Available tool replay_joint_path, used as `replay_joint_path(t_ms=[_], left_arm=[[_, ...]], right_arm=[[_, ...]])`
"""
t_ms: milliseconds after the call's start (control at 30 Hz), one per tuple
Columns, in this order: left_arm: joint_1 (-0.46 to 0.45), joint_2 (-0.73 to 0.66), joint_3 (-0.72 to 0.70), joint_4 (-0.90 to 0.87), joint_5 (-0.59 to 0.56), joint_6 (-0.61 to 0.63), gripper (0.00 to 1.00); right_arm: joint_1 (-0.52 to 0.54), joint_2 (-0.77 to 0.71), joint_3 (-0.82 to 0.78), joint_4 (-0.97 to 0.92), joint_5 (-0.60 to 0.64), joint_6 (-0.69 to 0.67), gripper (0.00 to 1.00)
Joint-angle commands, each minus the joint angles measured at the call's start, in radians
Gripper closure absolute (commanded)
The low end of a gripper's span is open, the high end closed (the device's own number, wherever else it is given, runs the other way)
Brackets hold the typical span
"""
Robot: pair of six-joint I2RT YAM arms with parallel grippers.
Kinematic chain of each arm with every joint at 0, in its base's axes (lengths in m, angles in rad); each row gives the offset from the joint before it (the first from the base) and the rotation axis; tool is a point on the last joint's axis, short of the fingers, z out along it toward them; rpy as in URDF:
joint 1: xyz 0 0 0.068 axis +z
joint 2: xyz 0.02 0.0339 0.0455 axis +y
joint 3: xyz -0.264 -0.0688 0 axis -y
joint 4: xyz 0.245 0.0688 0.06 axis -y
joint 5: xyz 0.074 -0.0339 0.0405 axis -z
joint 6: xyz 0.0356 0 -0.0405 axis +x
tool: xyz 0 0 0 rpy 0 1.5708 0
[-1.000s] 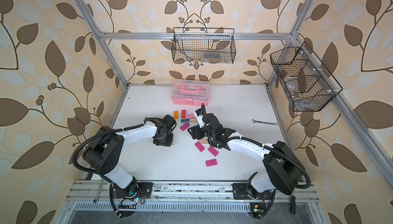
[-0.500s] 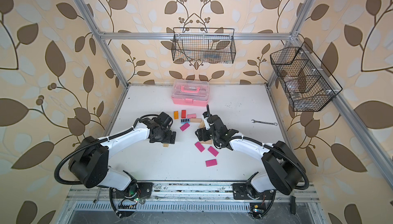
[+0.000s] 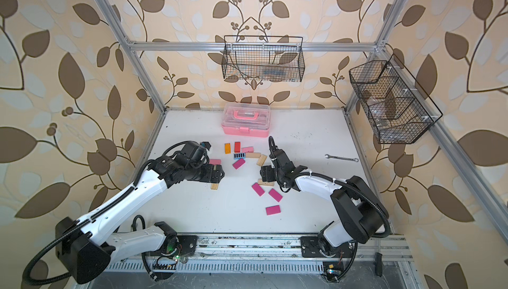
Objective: Assemble the number 7 with building blocks
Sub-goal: Pick up the building block from the center of the board.
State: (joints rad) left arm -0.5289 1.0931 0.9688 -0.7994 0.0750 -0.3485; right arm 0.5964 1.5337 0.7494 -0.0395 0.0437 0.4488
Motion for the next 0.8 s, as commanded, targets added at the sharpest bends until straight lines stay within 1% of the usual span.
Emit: replay_joint_path(t_ms=[0,67,200,367,433,500,767], left_arm=[[0.006,-0.095,-0.007,-0.049,0.04,0.04,0.01],[0.006,-0.142,-0.031,-0.038,0.032,0.035,0.01],[0.006,-0.203,-0.05,-0.026,0.016,0.017,0.01],[0.006,-0.238,-0.056,-0.028,0.001,0.017,0.01],[0.007,-0.245,-0.058,-0.027,0.004,0.018,0.01],[0.007,-0.249,-0.056,-0.028,0.007,0.021,0.01],[0.007,-0.252,-0.056,-0.024,0.025,0.029,0.01]], right_arm=[[0.021,0.073,0.08,0.023,0.117,0.046,0.2],[0.034,0.12,0.126,0.027,0.161,0.07,0.2],[0.053,0.217,0.223,0.028,0.205,0.107,0.22],[0.087,0.325,0.354,-0.059,0.32,0.139,0.28],[0.092,0.343,0.367,-0.071,0.351,0.158,0.32],[0.092,0.354,0.368,-0.072,0.355,0.165,0.34],[0.094,0.378,0.368,-0.118,0.39,0.167,0.35]])
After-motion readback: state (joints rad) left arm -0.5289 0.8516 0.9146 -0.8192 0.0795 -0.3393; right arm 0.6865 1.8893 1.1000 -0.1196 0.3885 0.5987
